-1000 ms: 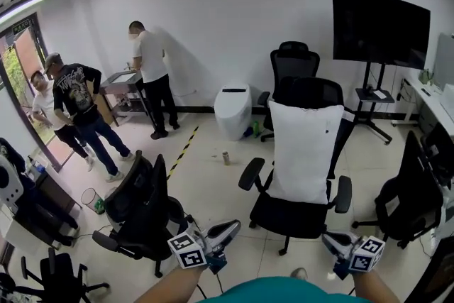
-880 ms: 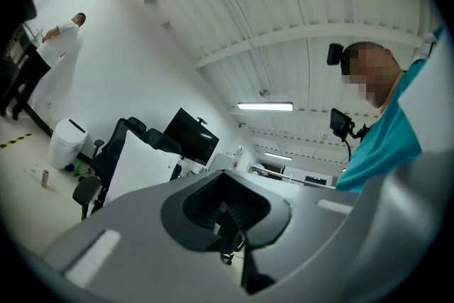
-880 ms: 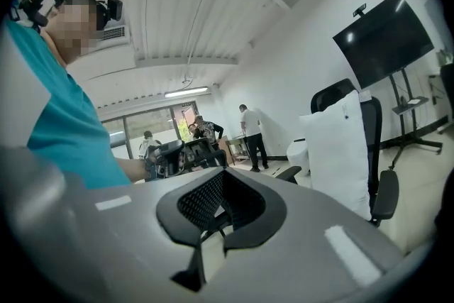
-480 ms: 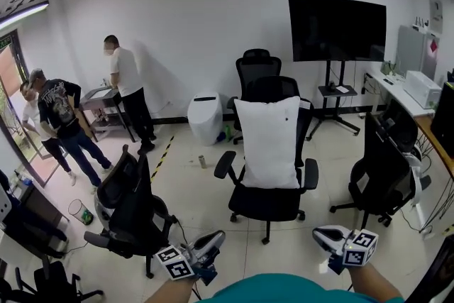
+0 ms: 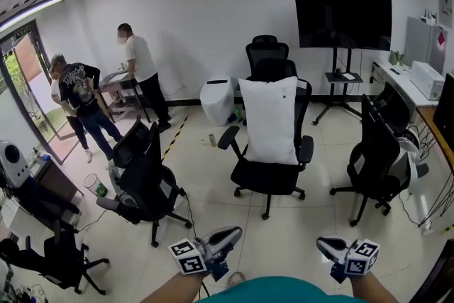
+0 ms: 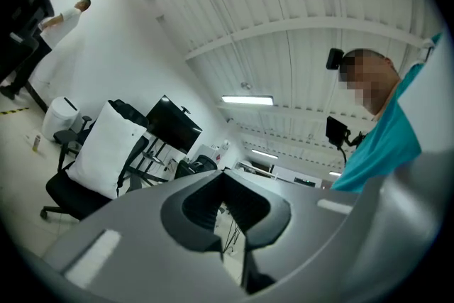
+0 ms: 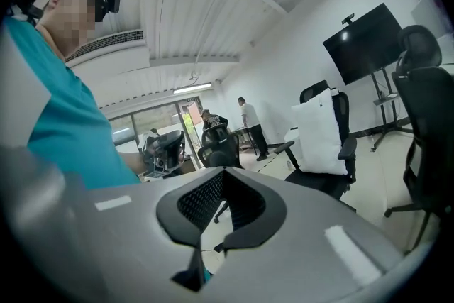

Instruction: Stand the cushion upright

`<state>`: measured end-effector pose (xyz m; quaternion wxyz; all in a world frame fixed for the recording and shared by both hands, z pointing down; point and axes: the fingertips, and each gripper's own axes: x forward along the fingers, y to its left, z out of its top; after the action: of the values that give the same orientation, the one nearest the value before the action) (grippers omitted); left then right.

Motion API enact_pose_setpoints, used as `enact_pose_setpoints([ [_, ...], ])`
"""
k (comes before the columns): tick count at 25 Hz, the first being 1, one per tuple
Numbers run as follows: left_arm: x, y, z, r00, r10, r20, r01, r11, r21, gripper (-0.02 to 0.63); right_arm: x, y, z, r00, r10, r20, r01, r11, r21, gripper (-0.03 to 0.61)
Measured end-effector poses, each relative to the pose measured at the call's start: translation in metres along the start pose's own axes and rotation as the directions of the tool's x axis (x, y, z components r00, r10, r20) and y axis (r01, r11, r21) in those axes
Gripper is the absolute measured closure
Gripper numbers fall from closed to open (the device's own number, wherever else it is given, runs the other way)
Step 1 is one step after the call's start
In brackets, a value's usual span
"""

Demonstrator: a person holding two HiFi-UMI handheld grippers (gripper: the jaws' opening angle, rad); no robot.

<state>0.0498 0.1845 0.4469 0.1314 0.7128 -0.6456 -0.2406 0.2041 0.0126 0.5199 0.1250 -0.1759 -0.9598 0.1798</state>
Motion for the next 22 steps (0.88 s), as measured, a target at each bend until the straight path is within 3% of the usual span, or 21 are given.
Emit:
enact_pose_setpoints([
  [7, -0.034, -0.042, -0.009, 1.000, -0.013, -0.002, 0.013, 1.000, 0.017, 0.603, -0.016, 0.045, -0.014, 1.000, 0.014, 0.025, -0.014, 1.000, -0.009, 0.575],
  [12, -0.083, -0.038, 0.004, 0.999, -0.033, 0.007, 0.033, 0.999, 0.025, 0.603, 0.015, 0.082, -0.016, 0.999, -0.008, 0.050, 0.009, 1.000, -0.019, 0.575],
  [18, -0.151, -0.029, 0.011, 0.998, -0.056, -0.022, 0.057, 0.997, 0.053, 0.603, 0.073, 0.124, -0.025, 0.992, -0.051, 0.112, 0.042, 0.996, 0.077, 0.577],
  [22, -0.183, -0.013, 0.017, 0.999, -0.033, -0.005, 0.033, 0.999, 0.028, 0.603, 0.099, 0.141, -0.028, 0.992, -0.051, 0.115, 0.039, 0.994, 0.107, 0.578],
])
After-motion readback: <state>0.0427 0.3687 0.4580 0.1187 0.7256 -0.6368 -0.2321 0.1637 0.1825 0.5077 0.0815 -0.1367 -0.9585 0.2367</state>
